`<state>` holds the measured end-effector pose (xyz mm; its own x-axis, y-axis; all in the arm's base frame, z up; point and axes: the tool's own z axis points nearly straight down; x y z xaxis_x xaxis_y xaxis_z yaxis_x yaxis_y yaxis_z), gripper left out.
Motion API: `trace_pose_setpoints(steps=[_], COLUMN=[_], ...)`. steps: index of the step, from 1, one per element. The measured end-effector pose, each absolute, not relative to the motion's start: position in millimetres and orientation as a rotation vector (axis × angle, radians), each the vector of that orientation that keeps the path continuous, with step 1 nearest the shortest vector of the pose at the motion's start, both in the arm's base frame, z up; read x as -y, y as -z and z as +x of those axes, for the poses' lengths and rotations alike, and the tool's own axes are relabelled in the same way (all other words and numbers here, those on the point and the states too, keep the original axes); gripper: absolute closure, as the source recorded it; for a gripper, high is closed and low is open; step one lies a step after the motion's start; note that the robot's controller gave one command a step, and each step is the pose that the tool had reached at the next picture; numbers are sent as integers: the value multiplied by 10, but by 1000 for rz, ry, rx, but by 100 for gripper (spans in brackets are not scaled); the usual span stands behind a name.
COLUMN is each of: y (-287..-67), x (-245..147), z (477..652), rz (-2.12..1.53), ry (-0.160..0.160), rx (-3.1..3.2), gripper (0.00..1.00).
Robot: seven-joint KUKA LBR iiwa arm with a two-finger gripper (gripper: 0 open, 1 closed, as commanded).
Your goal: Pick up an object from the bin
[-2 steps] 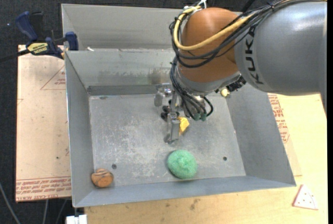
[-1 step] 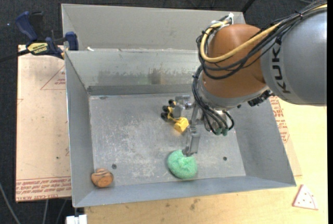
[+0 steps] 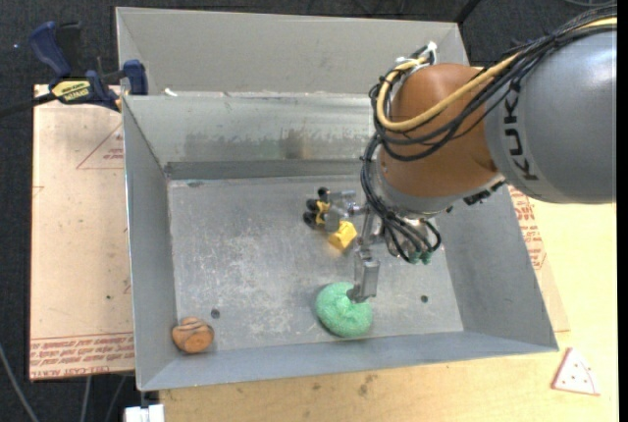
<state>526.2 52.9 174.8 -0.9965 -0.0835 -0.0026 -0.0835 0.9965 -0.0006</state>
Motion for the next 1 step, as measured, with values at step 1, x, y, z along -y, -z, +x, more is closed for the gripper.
trace_pose_setpoints(steps=[1], y=[-1470], x=[-341], z=[5116], rz=[-579], ry=[-2], rx=[-3086], gripper=[0])
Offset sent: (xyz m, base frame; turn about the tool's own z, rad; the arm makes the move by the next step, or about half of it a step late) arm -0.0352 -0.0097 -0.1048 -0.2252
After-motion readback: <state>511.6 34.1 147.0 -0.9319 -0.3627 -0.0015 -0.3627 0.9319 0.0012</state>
